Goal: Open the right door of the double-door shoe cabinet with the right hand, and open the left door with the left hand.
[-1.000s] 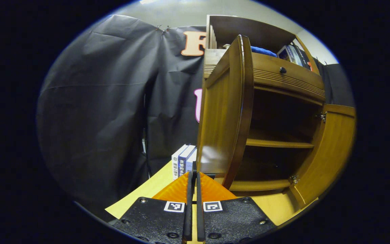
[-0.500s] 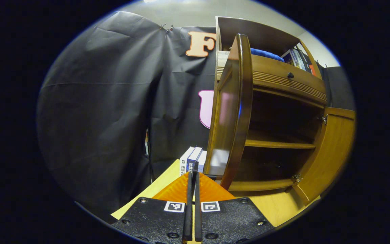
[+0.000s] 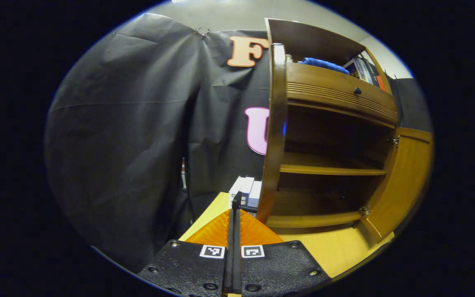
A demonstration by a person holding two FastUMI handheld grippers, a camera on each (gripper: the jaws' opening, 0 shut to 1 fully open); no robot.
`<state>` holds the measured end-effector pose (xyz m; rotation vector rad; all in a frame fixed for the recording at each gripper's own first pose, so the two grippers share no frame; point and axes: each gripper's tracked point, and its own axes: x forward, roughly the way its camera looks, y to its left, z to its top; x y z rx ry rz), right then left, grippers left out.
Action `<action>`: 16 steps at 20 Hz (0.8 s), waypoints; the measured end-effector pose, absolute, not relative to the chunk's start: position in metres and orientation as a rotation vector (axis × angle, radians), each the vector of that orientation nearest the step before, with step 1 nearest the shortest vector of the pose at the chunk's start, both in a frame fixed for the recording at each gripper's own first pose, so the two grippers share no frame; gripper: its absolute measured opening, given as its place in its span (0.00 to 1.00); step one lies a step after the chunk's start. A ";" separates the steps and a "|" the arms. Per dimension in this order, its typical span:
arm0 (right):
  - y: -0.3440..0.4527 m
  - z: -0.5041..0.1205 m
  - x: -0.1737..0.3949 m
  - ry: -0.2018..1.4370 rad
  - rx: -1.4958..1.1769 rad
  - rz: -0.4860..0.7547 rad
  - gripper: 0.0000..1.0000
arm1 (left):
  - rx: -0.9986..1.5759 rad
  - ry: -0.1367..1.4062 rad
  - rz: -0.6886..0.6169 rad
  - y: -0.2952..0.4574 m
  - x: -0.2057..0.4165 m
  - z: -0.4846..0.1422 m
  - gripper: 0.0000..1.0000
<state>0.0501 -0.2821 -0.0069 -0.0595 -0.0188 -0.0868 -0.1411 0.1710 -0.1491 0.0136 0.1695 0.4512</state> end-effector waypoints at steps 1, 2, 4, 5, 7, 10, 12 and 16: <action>-0.283 -0.006 0.050 -0.019 -0.062 -0.090 0.21 | -0.004 0.159 0.469 0.176 -0.147 -0.145 0.00; -0.285 -0.005 0.050 -0.020 -0.062 -0.092 0.21 | -0.017 0.148 0.487 0.178 -0.152 -0.144 0.01; -0.286 -0.001 0.049 -0.024 -0.059 -0.098 0.21 | -0.011 0.127 0.529 0.181 -0.159 -0.130 0.01; -0.287 0.002 0.048 -0.028 -0.057 -0.099 0.21 | -0.003 0.112 0.546 0.183 -0.160 -0.119 0.01; -0.289 0.009 0.045 -0.035 -0.059 -0.105 0.21 | 0.007 0.074 0.571 0.184 -0.161 -0.091 0.00; -0.287 0.024 0.040 -0.057 -0.059 -0.101 0.21 | 0.039 0.014 0.602 0.182 -0.159 -0.041 0.00; -0.281 0.035 0.035 -0.068 -0.047 -0.086 0.21 | 0.066 -0.030 0.610 0.174 -0.153 -0.005 0.00; -0.260 0.064 0.024 -0.113 -0.016 -0.026 0.21 | 0.140 -0.094 0.578 0.149 -0.136 0.049 0.00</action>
